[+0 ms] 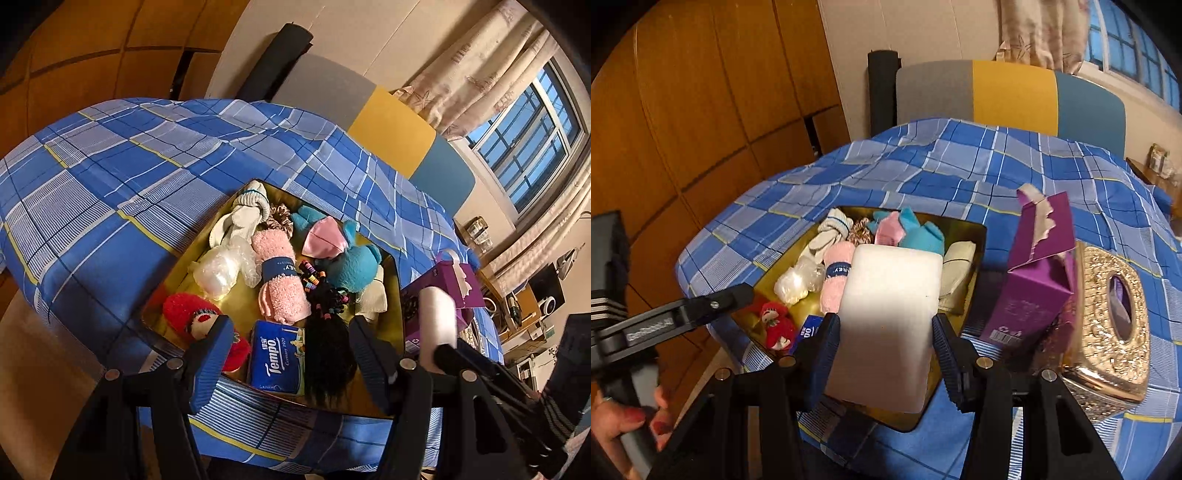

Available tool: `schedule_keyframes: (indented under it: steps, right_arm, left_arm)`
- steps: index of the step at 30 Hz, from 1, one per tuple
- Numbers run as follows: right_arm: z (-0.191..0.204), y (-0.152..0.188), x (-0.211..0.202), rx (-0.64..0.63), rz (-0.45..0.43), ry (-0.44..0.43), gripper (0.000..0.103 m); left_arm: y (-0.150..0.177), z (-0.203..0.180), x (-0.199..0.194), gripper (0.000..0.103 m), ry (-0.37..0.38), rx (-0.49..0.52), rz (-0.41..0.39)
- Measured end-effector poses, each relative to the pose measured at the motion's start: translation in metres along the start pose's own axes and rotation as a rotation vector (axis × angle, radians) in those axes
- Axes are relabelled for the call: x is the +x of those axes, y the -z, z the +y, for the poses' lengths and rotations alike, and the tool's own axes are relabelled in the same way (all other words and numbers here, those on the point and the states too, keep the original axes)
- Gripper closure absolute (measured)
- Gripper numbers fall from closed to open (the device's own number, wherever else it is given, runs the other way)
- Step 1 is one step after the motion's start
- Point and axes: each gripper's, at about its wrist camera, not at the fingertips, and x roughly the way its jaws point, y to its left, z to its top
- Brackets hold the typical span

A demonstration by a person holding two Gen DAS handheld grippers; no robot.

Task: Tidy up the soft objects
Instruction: 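Carry the white block into the gold tray and open the right gripper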

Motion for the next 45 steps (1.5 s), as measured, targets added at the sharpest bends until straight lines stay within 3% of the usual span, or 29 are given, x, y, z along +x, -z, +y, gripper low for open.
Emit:
schedule_keyframes:
  steps: [10,24,33,38,41,45]
  right_arm:
    - [0.017,0.005,0.027,-0.021,0.038,0.073,0.051]
    - [0.003,0.016,0.050,0.106,0.085,0.101,0.051]
    - [-0.007,0.016,0.050,0.186,0.074,0.109,0.051]
    - [-0.004,0.011,0.062,0.190,0.068,0.164,0.050]
    - [0.006,0.007,0.069,0.127,0.055,0.220,0.048]
    - [0.003,0.009,0.081,0.145,0.081,0.246,0.046]
  left_arm:
    - [0.003,0.005,-0.006,0.038,-0.001,-0.007,-0.002]
    - [0.005,0.003,-0.011,0.038,-0.017,0.021,-0.013]
    - [0.006,0.000,-0.016,0.038,-0.085,0.061,-0.029]
    - [0.009,-0.003,-0.018,0.038,-0.110,0.094,-0.030]
    - [0.009,-0.006,-0.019,0.038,-0.164,0.121,-0.028]
    - [0.011,-0.011,-0.014,0.038,-0.237,0.179,-0.011]
